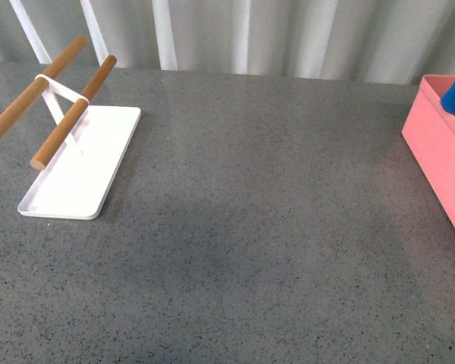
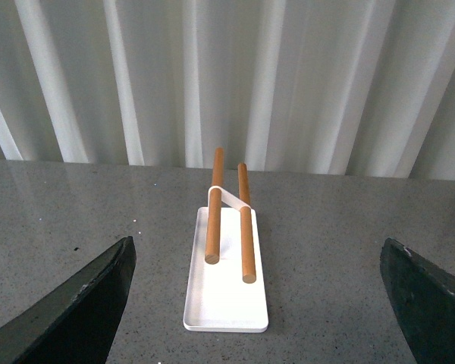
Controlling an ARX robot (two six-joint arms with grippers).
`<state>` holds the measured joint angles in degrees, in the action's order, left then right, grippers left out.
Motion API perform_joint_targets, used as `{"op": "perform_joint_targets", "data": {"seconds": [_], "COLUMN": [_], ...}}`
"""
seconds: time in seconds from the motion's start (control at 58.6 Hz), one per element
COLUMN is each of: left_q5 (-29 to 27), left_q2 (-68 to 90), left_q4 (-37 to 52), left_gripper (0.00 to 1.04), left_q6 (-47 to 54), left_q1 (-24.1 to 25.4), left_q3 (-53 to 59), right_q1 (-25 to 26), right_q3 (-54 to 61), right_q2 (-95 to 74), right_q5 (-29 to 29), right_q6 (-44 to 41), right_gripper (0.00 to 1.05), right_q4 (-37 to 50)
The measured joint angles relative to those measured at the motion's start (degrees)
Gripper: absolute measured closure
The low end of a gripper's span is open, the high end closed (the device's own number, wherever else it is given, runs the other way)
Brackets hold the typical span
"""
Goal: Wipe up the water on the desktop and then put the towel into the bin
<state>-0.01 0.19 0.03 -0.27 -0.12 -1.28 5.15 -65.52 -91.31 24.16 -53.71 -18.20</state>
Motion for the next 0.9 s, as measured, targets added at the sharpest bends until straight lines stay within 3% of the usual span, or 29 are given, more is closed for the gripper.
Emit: {"op": "perform_joint_targets", "data": {"seconds": [0.085,0.717,0.751,0.768,0.785,0.819,0.853,0.904], "left_q5": [0.00,0.00,0.00,0.02,0.02,-0.15,-0.09,0.00], "left_q2": [0.00,0.00,0.00,0.00,0.00,0.00,0.02,0.00], "left_q4": [0.00,0.00,0.00,0.00,0.00,0.00,0.00,0.00], "left_gripper": [0.07,0.07,0.07,0.07,0.07,0.07,0.07,0.07], "left_q6": [0.00,0.00,0.00,0.00,0.00,0.00,0.00,0.00], "left_q1": [0.00,0.00,0.00,0.00,0.00,0.00,0.00,0.00], "left_q3": [0.00,0.00,0.00,0.00,0.00,0.00,0.00,0.00], "right_q1": [0.02,0.07,0.74,1.09,1.22,1.62,1.53,0.96], "right_q3": [0.00,0.04,2.29,4.94,6.29,13.49,20.39,27.04], "right_q2": [0.00,0.02,0.59,1.31,1.66,3.41,5.40,7.98], "right_q5": [0.02,-0.24,-3.85,-9.70,-12.04,-22.34,-27.96,-29.88], "right_q6": [0.15,0.61,3.26,7.45,9.42,19.93,30.08,39.85], "right_gripper": [0.05,0.07,0.11,0.14,0.16,0.25,0.34,0.44], "right_q4": [0.00,0.28,6.40,13.00,16.31,32.89,46.25,57.42]}}
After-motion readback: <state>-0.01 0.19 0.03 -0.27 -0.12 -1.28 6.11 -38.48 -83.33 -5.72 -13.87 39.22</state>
